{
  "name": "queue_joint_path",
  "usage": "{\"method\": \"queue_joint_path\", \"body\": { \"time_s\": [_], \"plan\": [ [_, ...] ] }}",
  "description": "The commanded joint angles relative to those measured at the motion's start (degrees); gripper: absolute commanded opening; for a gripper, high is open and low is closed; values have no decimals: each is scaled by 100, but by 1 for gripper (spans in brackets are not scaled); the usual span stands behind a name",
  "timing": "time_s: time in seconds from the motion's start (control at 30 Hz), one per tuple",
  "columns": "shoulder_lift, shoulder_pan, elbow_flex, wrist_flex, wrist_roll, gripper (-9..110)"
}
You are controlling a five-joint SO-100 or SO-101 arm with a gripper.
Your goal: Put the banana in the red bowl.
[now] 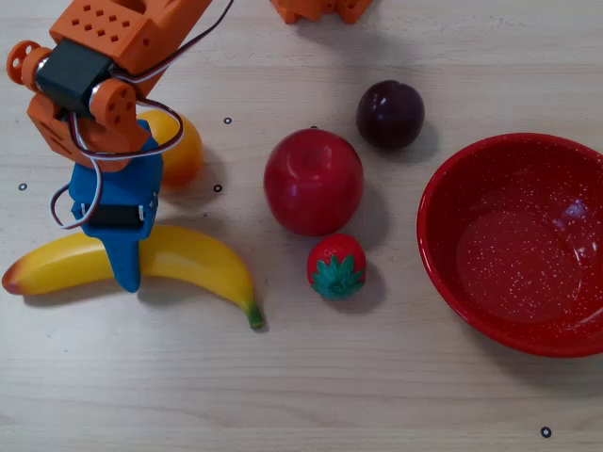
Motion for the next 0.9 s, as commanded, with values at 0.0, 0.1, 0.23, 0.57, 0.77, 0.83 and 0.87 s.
{"method": "queue_joint_path", "body": {
  "time_s": [0.0,0.1,0.23,0.57,0.77,0.83,0.87],
  "plan": [
    [308,-88,-422,18,141,25],
    [299,-105,-422,-18,185,20],
    [290,-123,-466,-44,185,11],
    [404,-105,-1081,264,-536,0],
    [721,0,-1468,677,-940,0],
    [896,44,-1538,800,-1046,0],
    [1002,70,-1564,853,-1116,0]
  ]
}}
